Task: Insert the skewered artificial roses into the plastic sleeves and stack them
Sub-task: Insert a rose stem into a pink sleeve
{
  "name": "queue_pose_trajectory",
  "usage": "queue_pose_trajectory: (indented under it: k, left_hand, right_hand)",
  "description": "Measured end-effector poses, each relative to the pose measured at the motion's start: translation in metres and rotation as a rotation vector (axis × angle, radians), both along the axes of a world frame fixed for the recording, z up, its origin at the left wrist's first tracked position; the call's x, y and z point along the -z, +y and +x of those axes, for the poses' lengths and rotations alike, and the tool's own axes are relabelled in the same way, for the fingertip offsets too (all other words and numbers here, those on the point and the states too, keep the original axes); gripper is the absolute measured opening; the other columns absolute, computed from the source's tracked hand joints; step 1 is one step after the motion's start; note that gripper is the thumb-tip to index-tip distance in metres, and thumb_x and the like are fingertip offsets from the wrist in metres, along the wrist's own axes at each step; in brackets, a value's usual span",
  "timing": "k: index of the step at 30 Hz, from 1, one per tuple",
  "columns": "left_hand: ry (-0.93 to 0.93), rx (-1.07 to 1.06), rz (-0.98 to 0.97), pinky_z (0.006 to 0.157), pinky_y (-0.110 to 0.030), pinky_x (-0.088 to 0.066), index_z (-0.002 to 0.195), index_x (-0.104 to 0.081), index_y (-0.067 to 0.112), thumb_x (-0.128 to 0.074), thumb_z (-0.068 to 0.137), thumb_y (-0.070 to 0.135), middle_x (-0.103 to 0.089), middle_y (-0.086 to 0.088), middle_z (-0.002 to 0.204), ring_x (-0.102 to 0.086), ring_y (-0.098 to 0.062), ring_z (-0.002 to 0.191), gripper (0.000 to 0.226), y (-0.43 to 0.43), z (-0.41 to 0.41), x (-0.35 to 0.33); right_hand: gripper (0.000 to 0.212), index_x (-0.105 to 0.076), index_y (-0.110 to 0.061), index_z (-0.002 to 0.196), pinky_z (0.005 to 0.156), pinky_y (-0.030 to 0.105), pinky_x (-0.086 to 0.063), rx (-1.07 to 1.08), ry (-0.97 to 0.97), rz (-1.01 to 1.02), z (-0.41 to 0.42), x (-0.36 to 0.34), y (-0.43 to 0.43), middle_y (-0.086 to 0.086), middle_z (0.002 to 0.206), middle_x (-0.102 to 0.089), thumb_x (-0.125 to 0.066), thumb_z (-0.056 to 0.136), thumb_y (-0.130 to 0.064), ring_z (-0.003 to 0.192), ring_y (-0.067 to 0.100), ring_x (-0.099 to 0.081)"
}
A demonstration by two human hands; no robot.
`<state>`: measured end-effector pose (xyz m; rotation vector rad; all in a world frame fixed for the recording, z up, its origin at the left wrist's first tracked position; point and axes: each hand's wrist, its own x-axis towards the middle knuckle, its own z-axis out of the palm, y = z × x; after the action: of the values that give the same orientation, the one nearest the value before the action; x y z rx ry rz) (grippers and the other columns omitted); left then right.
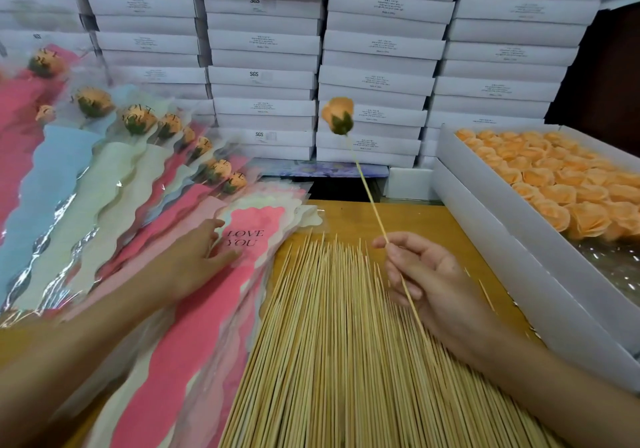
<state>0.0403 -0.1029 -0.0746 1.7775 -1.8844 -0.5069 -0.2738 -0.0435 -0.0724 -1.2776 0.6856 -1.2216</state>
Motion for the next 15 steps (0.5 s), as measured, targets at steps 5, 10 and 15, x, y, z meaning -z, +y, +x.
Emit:
queue_pose_trajectory:
  k: [5,10,15]
  left_hand:
    - [-0.093,0.018,-0.053,0.111,-0.042,-0.034,0.149,-0.030,0.019,-0.067,0.085,0.047,-0.042,-0.008,0.149,-0.043,-0.025,0.133,0.079,-0.002,0.005,0.008]
    - [0.007,0.038,-0.062,0.108,-0.046,-0.038,0.144,-0.038,0.024,-0.073,0.082,0.039,-0.044,-0.008,0.146,-0.046,-0.024,0.129,0.073,-0.003,0.006,0.010]
    - [0.194,0.010,-0.084,0.110,-0.043,-0.037,0.136,-0.043,0.031,-0.080,0.077,0.025,-0.046,-0.009,0.137,-0.047,-0.021,0.128,0.070,-0.002,0.004,0.012]
  right_hand:
    - [0.019,-0.073,-0.016,0.097,0.045,0.017,-0.042,0.132,-0.037,0.023,-0.003,0.007,-0.006,-0.003,0.060,-0.052,-0.061,0.084,-0.024,0.045,0.003,-0.038]
    - [0.018,-0.076,-0.020,0.094,0.045,0.017,-0.042,0.156,-0.046,0.049,-0.005,0.011,-0.011,-0.004,0.061,-0.053,-0.062,0.084,-0.026,0.046,0.002,-0.041]
    - [0.018,-0.076,-0.022,0.094,0.045,0.017,-0.042,0.153,-0.034,0.049,-0.004,0.011,-0.010,-0.004,0.062,-0.054,-0.062,0.084,-0.027,0.047,0.003,-0.042]
